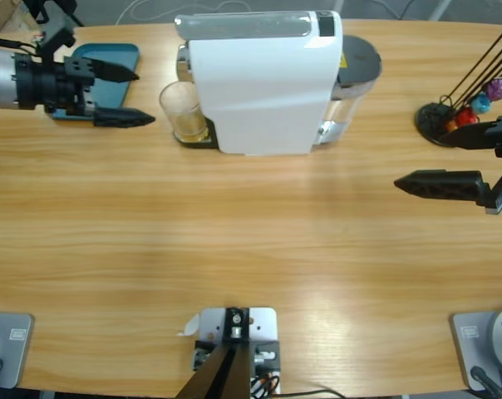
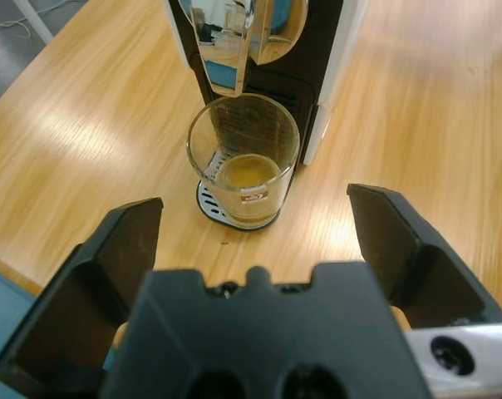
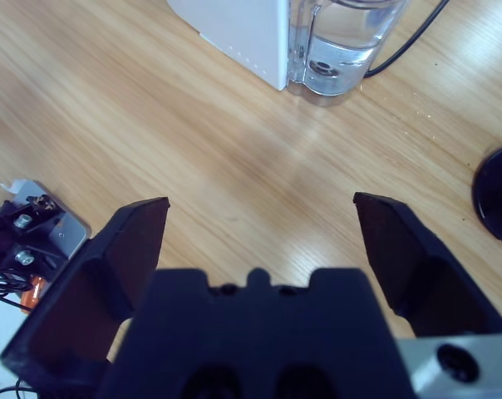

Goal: Pour coffee

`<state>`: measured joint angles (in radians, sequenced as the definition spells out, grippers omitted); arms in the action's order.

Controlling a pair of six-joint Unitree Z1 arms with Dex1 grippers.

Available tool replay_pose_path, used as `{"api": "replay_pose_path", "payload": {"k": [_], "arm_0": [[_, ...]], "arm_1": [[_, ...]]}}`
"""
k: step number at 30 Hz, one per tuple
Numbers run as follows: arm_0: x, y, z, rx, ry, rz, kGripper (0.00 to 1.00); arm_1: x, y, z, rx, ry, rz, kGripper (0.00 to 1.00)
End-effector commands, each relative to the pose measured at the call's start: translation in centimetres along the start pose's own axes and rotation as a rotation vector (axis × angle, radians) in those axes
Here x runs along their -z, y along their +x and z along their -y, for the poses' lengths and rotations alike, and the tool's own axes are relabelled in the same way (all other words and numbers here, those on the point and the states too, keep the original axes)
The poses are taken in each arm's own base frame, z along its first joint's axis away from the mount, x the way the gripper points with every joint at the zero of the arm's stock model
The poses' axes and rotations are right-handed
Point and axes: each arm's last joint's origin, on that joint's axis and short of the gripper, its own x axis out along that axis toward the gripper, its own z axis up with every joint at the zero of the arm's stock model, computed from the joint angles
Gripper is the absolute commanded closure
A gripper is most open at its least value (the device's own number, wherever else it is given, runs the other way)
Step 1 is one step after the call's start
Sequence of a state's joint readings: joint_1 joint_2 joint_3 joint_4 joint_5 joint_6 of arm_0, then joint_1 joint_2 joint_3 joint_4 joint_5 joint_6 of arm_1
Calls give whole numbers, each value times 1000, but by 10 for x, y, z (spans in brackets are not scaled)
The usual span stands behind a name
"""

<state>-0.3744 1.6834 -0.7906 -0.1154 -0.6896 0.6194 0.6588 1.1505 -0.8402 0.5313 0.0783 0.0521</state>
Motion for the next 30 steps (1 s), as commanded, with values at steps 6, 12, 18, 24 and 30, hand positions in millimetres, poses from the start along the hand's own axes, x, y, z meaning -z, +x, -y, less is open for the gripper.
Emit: {"api": "replay_pose_path", "payload": {"k": [6,12,18,24,30], "arm_0": [[0,41,-14,50,44,-16,32],[-2,60,-9,78,59,-43,27],[4,66,-11,75,48,-65,27],[1,72,-13,64,59,-62,27],[-7,68,-12,55,73,-42,27]], "arm_1": [[5,21,3,-6,10,-84,0],[4,24,4,-5,12,-94,0],[3,25,4,-4,11,-99,0],[3,25,4,-7,11,-100,0],[3,27,4,-7,12,-105,0]]}}
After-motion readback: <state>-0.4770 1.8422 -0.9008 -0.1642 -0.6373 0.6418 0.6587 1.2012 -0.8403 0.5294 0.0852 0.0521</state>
